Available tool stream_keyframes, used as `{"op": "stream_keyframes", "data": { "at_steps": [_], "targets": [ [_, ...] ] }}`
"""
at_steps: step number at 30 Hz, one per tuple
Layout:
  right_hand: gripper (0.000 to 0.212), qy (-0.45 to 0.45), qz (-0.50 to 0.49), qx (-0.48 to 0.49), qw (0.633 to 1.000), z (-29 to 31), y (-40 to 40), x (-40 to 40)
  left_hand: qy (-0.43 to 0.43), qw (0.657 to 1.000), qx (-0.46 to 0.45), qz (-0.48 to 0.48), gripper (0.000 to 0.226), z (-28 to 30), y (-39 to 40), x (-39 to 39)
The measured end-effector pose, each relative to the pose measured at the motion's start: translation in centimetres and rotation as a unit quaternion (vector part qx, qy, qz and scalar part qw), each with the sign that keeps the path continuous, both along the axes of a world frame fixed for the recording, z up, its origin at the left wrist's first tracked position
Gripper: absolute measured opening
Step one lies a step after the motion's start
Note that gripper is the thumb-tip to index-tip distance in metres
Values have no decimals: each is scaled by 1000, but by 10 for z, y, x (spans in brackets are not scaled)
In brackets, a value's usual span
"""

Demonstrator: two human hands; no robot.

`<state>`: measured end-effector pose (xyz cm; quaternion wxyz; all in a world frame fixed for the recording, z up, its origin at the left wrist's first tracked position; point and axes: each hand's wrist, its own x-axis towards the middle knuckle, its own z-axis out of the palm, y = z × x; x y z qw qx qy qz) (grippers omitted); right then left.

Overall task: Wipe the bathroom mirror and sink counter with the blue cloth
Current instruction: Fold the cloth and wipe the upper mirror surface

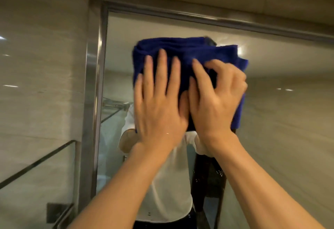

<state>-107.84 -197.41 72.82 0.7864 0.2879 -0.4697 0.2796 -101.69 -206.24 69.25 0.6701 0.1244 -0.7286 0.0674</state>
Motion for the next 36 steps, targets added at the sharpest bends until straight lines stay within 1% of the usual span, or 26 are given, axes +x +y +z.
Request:
{"op": "stream_keyframes", "data": {
  "at_steps": [2,5,7,10,12,13,14,17,18,21,25,29,32,34,36],
  "targets": [
    [21,10,29,46,998,13,-15,8,6,1000,23,21,61,5,-14,6],
    [23,-12,37,57,998,21,-14,8,5,999,22,35,60,13,-12,5],
    [26,-45,41,41,997,14,2,1,-5,1000,-2,16,60,15,3,-2],
    [31,-122,58,-1,991,-1,26,-9,-34,998,-46,-9,60,11,25,-12],
    [28,-163,102,-9,981,-8,32,-8,-38,998,-52,-11,60,5,29,-14],
    [27,-174,132,2,976,-11,30,-5,-35,998,-50,-11,59,1,27,-12],
    [27,-177,143,17,974,-14,26,0,-30,998,-46,-10,59,-4,21,-9],
    [34,-157,70,55,984,-27,-9,20,-13,1000,-19,14,60,-26,-13,9],
    [34,-153,69,66,984,-33,-24,26,-10,999,-6,30,61,-35,-26,16],
    [31,-164,98,76,979,-55,-57,43,-23,998,9,62,62,-57,-56,36],
    [32,-168,112,53,978,-73,-58,41,-34,997,-5,66,61,-67,-58,36],
    [28,-157,120,90,976,-78,-44,35,-6,998,32,54,59,-87,-44,26],
    [26,-178,149,112,966,-82,-4,15,1,999,44,29,59,-96,-4,4],
    [26,-180,137,86,970,-89,34,-9,-26,999,24,-2,61,-97,32,-15],
    [28,-179,105,33,978,-98,65,-29,-55,998,-6,-34,63,-98,63,-30]
  ]
}}
